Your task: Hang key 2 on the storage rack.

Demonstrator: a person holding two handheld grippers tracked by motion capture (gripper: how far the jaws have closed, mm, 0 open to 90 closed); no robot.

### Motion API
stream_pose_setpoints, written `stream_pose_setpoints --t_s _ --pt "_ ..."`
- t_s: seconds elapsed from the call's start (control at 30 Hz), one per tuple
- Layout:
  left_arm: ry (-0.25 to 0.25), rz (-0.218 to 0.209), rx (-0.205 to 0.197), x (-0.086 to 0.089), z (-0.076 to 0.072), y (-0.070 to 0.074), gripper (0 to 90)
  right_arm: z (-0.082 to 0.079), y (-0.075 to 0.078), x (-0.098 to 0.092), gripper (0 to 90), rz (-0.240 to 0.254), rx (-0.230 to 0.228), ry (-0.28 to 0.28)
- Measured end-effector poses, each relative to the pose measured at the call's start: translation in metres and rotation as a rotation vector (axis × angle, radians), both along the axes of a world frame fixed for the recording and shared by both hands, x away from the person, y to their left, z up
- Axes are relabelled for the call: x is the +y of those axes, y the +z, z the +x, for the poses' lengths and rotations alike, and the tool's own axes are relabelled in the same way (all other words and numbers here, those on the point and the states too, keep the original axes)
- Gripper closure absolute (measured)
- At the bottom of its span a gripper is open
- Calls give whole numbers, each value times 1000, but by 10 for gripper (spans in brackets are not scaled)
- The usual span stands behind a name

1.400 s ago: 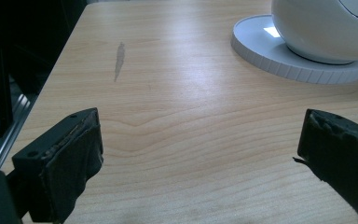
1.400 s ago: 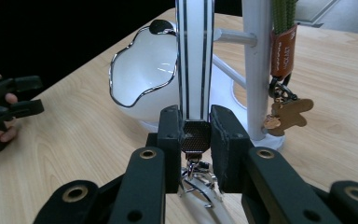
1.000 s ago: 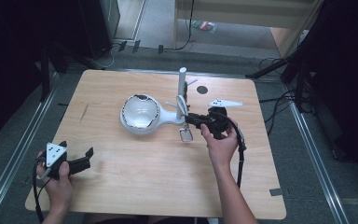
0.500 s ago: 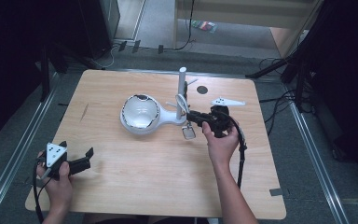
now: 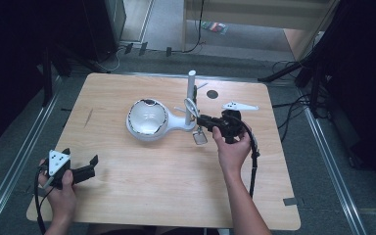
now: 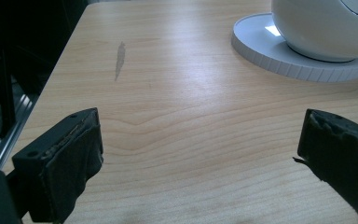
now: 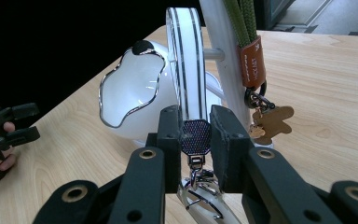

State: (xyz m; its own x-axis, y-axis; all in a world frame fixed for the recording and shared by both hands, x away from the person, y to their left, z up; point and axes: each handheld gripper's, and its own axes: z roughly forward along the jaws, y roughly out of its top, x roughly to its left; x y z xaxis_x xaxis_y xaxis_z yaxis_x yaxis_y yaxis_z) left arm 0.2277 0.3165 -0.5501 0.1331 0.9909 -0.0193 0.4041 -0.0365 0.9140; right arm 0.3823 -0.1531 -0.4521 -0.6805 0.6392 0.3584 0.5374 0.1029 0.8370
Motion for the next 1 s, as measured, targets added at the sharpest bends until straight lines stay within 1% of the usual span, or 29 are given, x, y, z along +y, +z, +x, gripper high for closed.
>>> stream_pose_setpoints --t_s 0.1,0.17,0.2,0.27,0.37,0.4,0.43,0.47,0.5,0.57,0.73,0.8,0.83,0.87,0.9,0.97,1.0 --pt "0 2 0 0 0 0 2 0 1 0 753 -1 0 -10" --pt "0 1 0 0 0 0 3 0 1 0 753 -10 -8 -26" --pt "0 1 0 0 0 0 2 -1 1 1 753 -23 -10 -41" --pt "1 2 0 0 0 0 2 0 0 1 750 -25 -11 -47" --pt "2 2 0 0 0 0 2 0 -2 7 742 -80 -19 -69" --pt "1 3 0 0 0 0 3 0 -3 9 739 -90 -20 -75" --pt "1 3 0 0 0 0 3 0 -4 11 750 -102 -25 -93" --pt "1 3 0 0 0 0 2 -1 -4 12 778 -121 -39 -112" --pt "1 3 3 0 0 0 3 -2 -4 13 749 -132 -52 -127" --pt "-1 4 4 0 0 0 3 -3 -4 13 676 -137 -61 -137" --pt "-4 6 8 0 1 0 3 -6 -2 12 630 -159 -86 -155" --pt "-4 4 9 0 1 0 2 -9 -1 9 569 -141 -108 -156" --pt "-5 4 9 0 1 0 2 -10 -1 9 548 -142 -118 -171" --pt "-5 5 10 0 1 0 2 -12 0 8 559 -147 -129 -193" --pt "-6 6 10 0 1 0 3 -14 1 6 546 -139 -138 -205" --pt "-5 7 8 -1 1 0 2 -18 3 3 475 -113 -158 -207" --pt "-5 7 8 -1 1 0 3 -18 3 3 475 -113 -158 -207"
